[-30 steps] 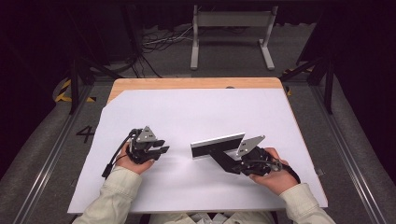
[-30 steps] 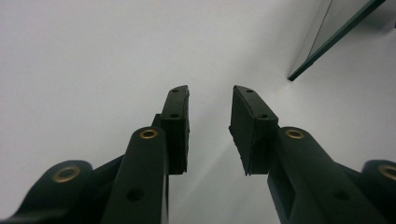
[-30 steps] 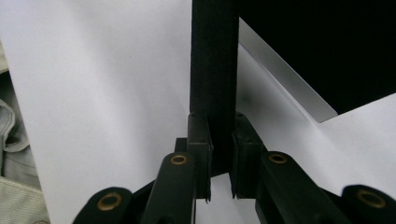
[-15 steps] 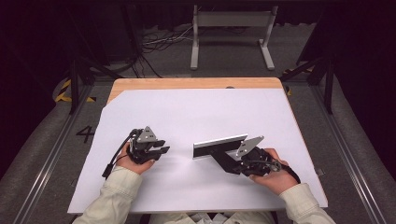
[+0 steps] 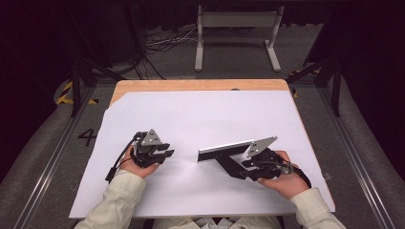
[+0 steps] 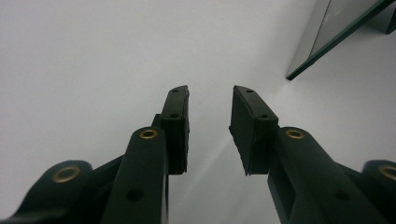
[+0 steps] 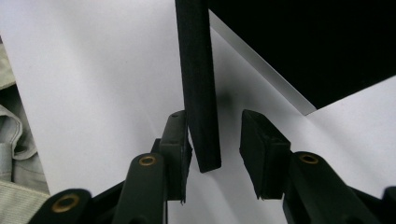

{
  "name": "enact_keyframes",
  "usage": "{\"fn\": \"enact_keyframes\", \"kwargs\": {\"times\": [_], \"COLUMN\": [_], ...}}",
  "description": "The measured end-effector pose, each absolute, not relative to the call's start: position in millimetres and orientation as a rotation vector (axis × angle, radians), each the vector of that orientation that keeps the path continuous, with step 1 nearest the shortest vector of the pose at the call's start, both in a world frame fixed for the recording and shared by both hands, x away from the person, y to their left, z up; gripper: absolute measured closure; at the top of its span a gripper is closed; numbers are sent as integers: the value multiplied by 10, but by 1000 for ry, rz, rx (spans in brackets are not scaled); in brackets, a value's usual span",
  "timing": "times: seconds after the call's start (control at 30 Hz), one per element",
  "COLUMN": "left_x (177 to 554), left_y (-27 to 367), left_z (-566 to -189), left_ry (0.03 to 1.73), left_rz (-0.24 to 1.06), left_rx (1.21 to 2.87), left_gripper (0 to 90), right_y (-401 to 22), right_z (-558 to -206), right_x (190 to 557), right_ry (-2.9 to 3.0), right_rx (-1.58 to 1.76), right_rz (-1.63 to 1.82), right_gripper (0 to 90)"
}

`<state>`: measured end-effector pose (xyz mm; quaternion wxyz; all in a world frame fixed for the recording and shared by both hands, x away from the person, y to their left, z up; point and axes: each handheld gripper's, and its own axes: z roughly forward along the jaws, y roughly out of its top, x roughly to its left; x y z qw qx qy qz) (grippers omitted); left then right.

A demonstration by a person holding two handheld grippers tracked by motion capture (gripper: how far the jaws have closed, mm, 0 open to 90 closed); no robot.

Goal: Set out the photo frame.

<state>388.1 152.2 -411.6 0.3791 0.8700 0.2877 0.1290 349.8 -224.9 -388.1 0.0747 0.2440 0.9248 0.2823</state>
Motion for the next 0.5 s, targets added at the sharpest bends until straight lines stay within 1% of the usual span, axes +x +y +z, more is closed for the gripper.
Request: {"fn": "enact_keyframes", "kwargs": {"times": [0.2, 0.33, 0.5], "left_x": [3894, 3920, 3924], "left_y": [1503, 1493, 1458], "left_z": [-4116, -4089, -4095], "left_ry": [728, 730, 726], "left_rz": [321, 244, 249], "left_rx": [2222, 2166, 2171], "left_gripper": [678, 682, 686], "right_y": [-2299, -2355, -2440], "right_z": [-3839, -3794, -3761], "right_x": [3481, 3453, 3443], "right_ry": [2753, 2725, 2702], "right_rx": [740, 747, 764], "right_rz": [872, 881, 898], "right_gripper": [607, 607, 609]}}
